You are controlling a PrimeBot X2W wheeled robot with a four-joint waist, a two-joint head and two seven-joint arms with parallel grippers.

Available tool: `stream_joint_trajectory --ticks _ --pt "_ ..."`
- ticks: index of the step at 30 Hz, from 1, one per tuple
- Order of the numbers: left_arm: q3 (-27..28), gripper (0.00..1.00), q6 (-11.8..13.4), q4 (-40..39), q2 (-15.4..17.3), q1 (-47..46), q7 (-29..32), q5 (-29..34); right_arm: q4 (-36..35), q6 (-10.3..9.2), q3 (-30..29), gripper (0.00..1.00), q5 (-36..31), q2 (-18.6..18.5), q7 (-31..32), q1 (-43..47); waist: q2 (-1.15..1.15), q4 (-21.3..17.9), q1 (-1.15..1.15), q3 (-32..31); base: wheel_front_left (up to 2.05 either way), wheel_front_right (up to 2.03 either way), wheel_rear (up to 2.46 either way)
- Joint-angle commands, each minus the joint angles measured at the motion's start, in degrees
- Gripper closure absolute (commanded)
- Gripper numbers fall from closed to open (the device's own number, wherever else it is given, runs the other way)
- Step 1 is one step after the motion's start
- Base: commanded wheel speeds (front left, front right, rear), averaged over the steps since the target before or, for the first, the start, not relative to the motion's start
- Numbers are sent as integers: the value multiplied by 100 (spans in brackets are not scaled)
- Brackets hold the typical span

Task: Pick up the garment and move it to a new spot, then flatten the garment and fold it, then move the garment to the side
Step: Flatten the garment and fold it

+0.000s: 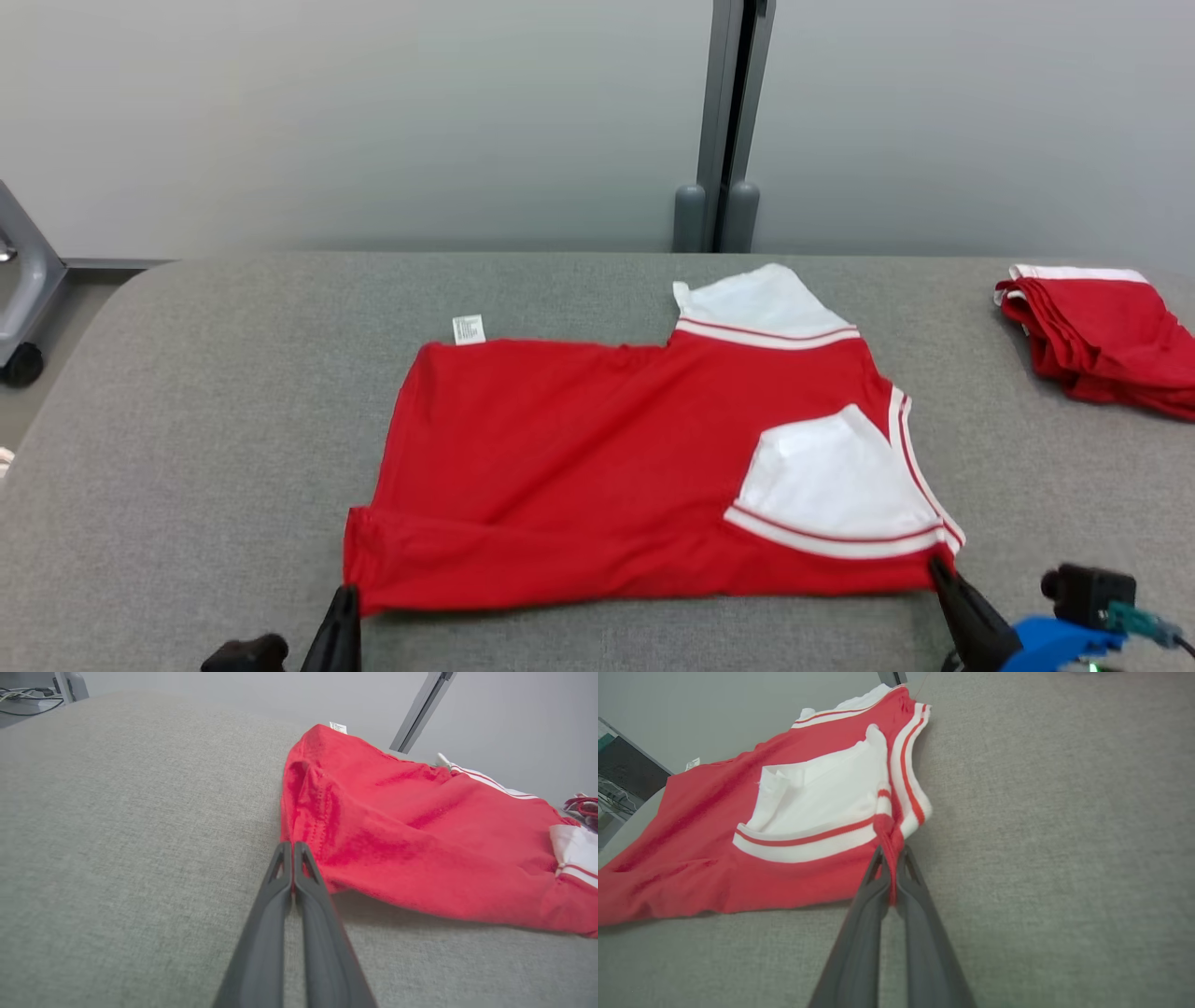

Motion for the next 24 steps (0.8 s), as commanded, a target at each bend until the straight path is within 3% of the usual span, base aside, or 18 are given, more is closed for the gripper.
stream_joint_trajectory --ticks 1,9,14,15,16,17,18,24 --pt "66 100 30 -61 53 66 -28 21 -65 3 -18 100 38 -85 -8 154 0 -17 0 -37 0 0 0" --pt "164 100 155 -696 62 816 -25 136 -1378 2 -449 100 -11 -345 522 1555 0 -25 0 -107 0 0 0" --pt "92 100 251 -864 60 1059 101 145 -2071 2 -1005 100 -251 -107 1157 2305 0 -62 0 -88 0 0 0" --pt "74 80 247 -876 50 1065 102 140 -2185 2 -1133 96 -354 -58 1222 2366 0 -69 0 -81 0 0 0" --pt "58 40 262 -877 33 1063 100 135 -2282 2 -1244 65 -447 18 1295 2405 0 -80 0 -74 0 0 0" --pt "42 0 264 -857 25 1044 95 128 -2361 3 -1334 16 -516 128 1360 2432 0 -88 0 -68 0 0 0" --pt "24 0 261 -830 22 1012 89 131 -2441 3 -1438 0 -624 209 1412 2440 0 -95 0 -63 0 0 0" --pt "11 0 299 -945 77 726 4 360 -2938 3 -1956 0 -1333 401 1312 2137 0 -73 0 -47 0 0 0"
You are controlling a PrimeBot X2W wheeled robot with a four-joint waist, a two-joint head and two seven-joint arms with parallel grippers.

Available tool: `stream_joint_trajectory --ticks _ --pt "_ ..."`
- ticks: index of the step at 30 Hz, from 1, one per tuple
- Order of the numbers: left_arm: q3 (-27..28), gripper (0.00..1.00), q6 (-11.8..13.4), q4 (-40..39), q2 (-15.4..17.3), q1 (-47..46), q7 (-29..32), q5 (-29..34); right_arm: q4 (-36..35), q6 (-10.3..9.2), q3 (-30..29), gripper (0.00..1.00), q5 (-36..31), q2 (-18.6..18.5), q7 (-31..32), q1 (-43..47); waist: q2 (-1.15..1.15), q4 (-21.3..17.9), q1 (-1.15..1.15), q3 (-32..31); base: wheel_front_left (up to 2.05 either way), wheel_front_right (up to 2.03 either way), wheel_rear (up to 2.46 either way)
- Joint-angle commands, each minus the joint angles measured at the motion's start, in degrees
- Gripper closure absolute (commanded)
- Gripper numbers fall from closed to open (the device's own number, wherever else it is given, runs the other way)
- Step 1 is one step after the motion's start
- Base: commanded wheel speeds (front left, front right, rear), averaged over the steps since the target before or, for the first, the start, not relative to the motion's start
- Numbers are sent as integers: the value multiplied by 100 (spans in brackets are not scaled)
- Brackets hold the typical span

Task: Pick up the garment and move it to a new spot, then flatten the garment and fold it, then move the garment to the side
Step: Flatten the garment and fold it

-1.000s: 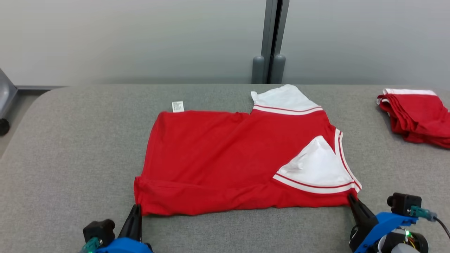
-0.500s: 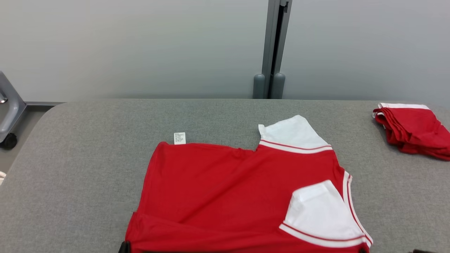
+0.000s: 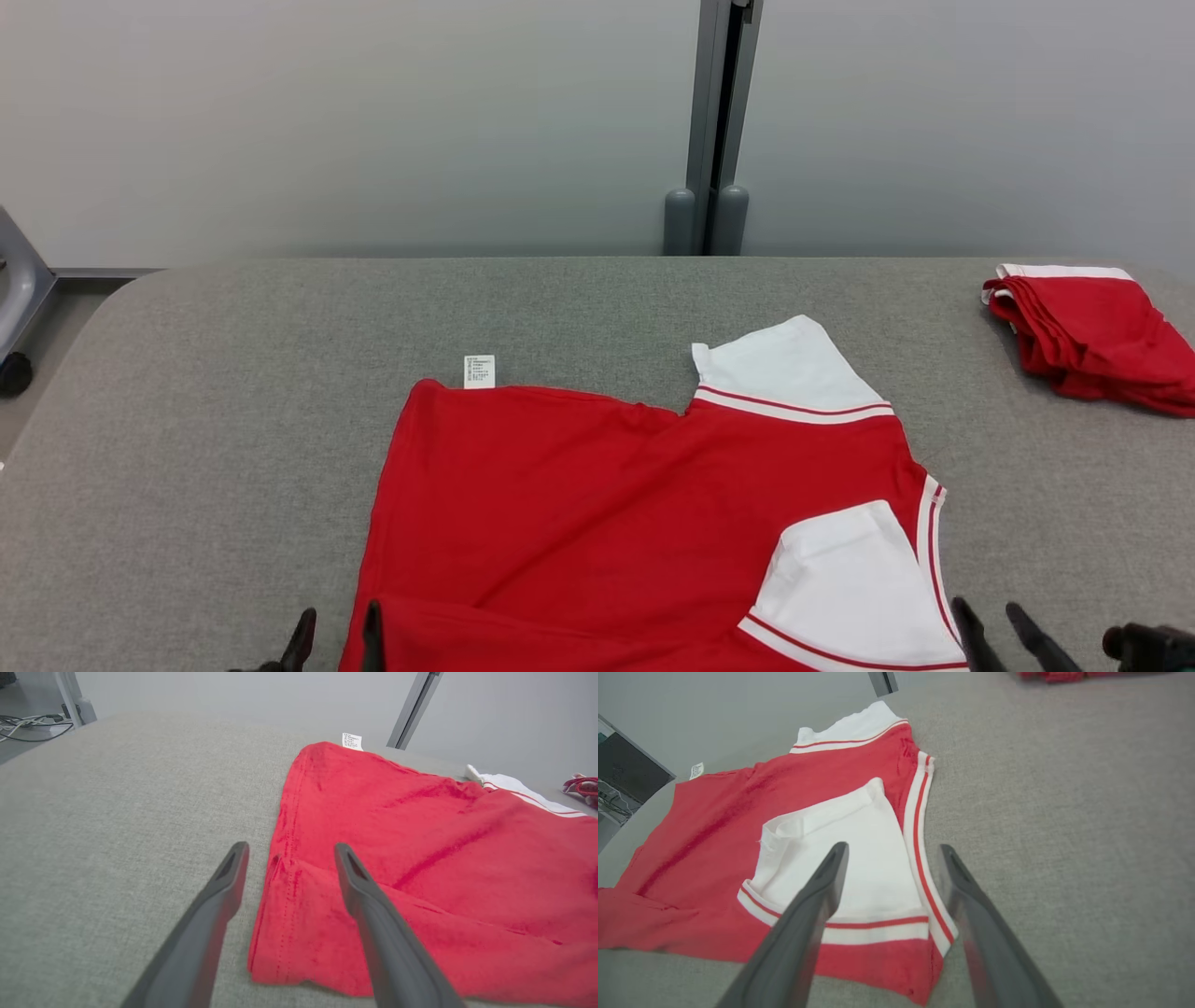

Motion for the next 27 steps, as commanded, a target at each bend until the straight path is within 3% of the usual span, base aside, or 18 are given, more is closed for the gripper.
stream_joint_trajectory --ticks 1,6,13,18,27 --pt "47 0 37 -56 18 -101 -28 50 -76 3 -51 0 -121 10 -68 -131 0 6 0 1 0 0 0" --pt "130 0 132 -444 87 -400 -44 422 -192 3 -36 0 -697 236 -612 -569 0 6 0 11 0 0 0" --pt "460 0 185 -723 19 -596 -46 857 467 3 283 0 -1047 475 -1316 -1054 0 25 0 56 0 0 0" --pt "662 0 103 -537 -40 -665 -47 1004 879 3 359 0 -1477 547 -1471 -1256 0 16 0 85 0 0 0" --pt "816 0 -14 -313 -177 -611 -48 1185 491 3 -81 0 -2235 828 -1477 -973 0 -18 0 73 0 0 0"
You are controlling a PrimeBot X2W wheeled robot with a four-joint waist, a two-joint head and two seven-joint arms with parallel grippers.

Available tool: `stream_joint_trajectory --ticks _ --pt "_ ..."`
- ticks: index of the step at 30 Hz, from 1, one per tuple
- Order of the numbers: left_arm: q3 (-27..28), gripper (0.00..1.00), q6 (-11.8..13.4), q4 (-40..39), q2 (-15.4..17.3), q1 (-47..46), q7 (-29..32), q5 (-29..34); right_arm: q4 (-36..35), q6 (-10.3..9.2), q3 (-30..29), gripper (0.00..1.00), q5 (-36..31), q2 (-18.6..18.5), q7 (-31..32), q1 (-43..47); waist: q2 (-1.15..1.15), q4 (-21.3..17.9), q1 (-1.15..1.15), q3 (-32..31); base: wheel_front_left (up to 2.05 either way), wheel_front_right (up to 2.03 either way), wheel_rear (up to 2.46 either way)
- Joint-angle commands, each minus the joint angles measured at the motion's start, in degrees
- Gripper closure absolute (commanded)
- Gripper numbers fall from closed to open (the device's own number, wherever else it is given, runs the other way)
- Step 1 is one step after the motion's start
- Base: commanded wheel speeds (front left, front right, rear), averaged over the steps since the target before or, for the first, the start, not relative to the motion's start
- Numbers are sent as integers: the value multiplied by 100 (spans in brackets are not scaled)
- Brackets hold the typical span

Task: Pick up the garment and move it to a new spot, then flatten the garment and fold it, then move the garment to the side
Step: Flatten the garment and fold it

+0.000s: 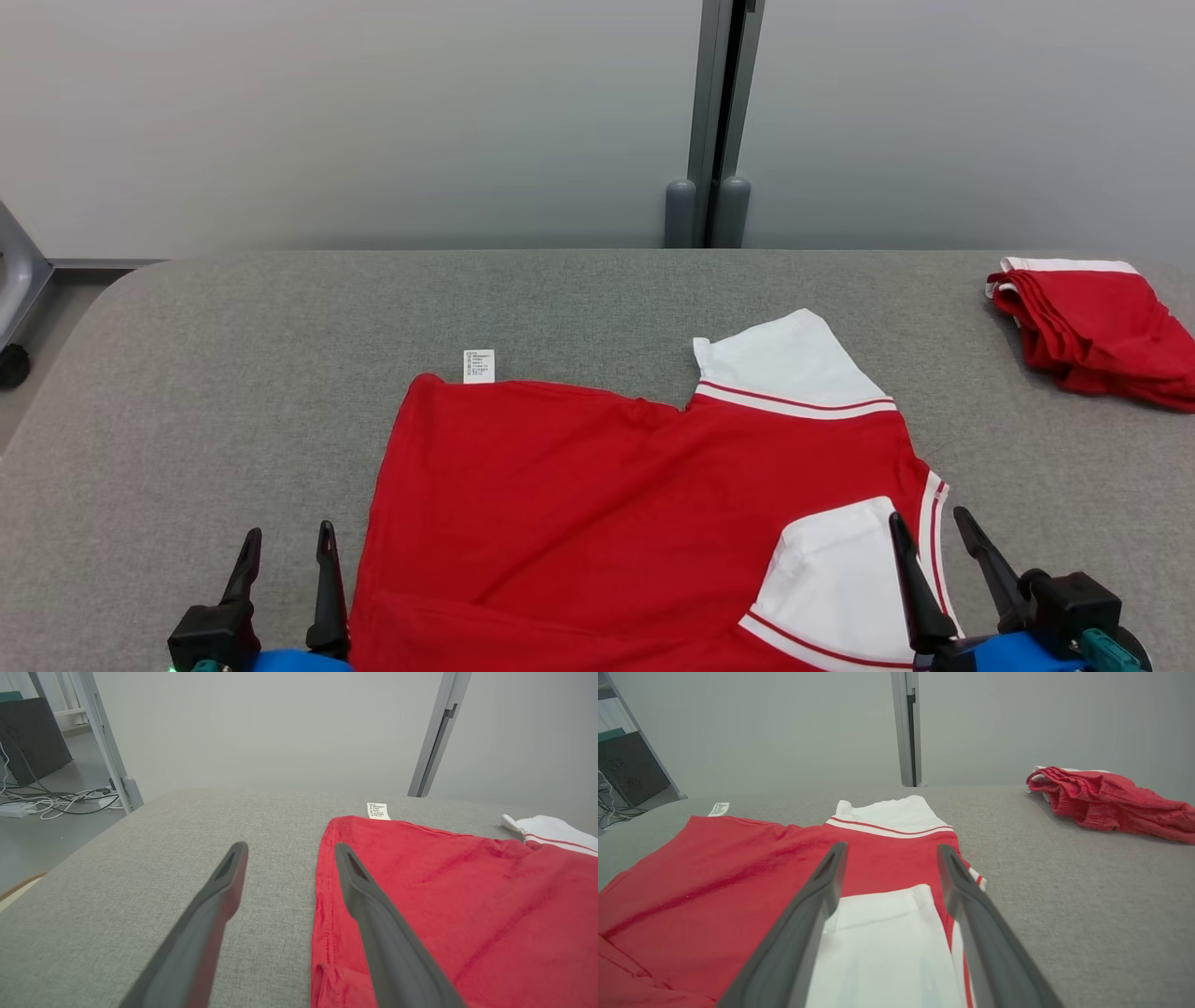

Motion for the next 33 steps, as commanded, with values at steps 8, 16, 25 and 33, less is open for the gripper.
stream_joint_trajectory --ticks 8,16,25,33 --pt "111 0 -83 117 -72 -99 -27 112 -169 3 -174 0 -118 103 -27 213 0 -83 0 -76 0 0 0" --pt "171 0 -137 139 -107 -88 -27 201 -44 3 -221 0 -169 158 -28 218 0 -118 0 -127 0 0 0" --pt "88 0 -194 268 -57 -324 -27 318 123 3 -104 0 -194 133 -27 -28 0 -115 0 -48 0 0 0" --pt "-271 0 -353 915 254 -1660 -6 467 772 3 329 0 -116 -259 76 -1541 0 -159 0 456 0 0 0"
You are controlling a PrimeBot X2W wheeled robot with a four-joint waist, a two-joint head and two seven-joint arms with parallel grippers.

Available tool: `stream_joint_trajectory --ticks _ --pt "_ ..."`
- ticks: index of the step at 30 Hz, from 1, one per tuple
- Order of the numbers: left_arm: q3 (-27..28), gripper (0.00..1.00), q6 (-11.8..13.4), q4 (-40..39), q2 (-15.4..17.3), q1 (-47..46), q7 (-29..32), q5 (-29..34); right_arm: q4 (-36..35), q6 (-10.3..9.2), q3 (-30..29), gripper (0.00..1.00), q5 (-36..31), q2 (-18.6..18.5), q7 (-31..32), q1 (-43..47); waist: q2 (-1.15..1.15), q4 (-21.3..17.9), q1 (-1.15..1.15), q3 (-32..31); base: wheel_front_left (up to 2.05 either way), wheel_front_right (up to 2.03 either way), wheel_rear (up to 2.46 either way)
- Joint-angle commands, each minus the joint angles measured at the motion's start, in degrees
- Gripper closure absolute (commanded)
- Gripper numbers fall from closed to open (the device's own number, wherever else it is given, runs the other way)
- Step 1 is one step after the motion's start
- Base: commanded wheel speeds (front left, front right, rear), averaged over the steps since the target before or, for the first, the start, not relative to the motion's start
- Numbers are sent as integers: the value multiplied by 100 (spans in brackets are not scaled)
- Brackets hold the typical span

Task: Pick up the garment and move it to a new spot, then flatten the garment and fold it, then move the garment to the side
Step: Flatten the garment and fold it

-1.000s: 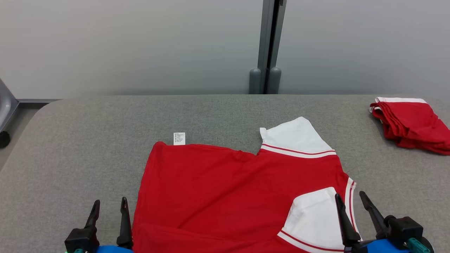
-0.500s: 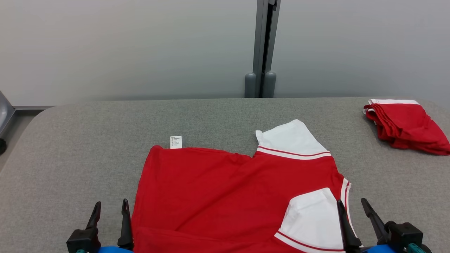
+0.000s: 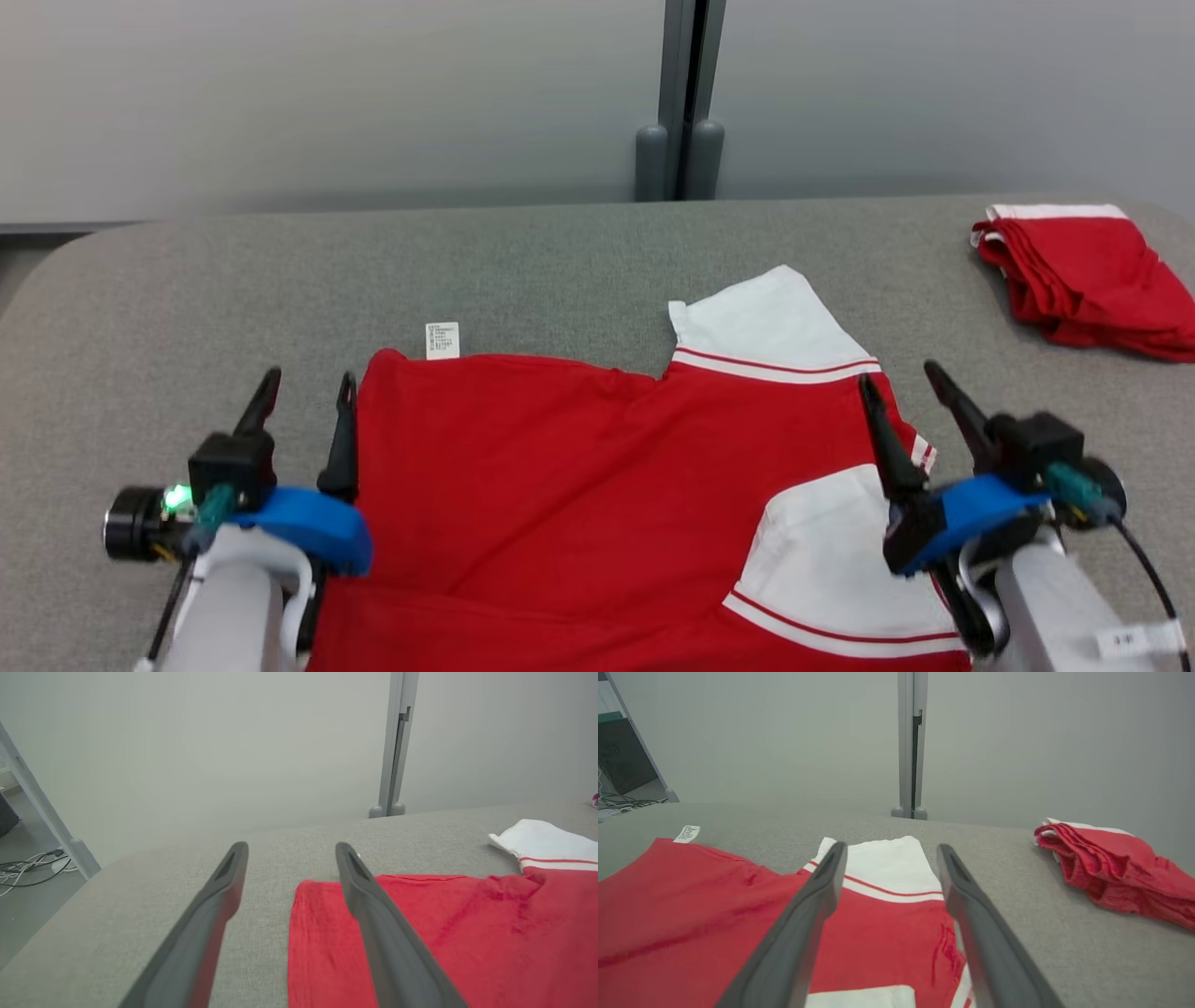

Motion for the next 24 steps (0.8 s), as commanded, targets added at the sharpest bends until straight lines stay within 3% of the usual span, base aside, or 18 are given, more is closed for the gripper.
stream_joint_trajectory --ticks 1,6,10,16,24 --pt "-113 0 -51 207 83 -446 21 1 157 3 88 0 35 -91 72 -450 -1 52 -1 210 0 0 0" --pt "-442 0 -123 992 276 -1738 456 -330 843 3 463 0 139 -289 346 -1703 -1 12 -1 738 0 0 0" --pt "-920 0 -117 1586 441 -2477 1032 -971 1397 3 726 0 283 -365 309 -2454 -1 -75 -1 1036 0 0 0" --pt "-1723 0 -118 1994 784 -2929 1633 -1878 2191 3 1121 0 560 -331 217 -3175 -1 -215 -1 1359 0 0 0" --pt "-2450 0 -119 2295 972 -3114 2011 -2794 2825 3 1533 0 850 -309 -4 -3651 -1 -273 -1 1590 0 0 0"
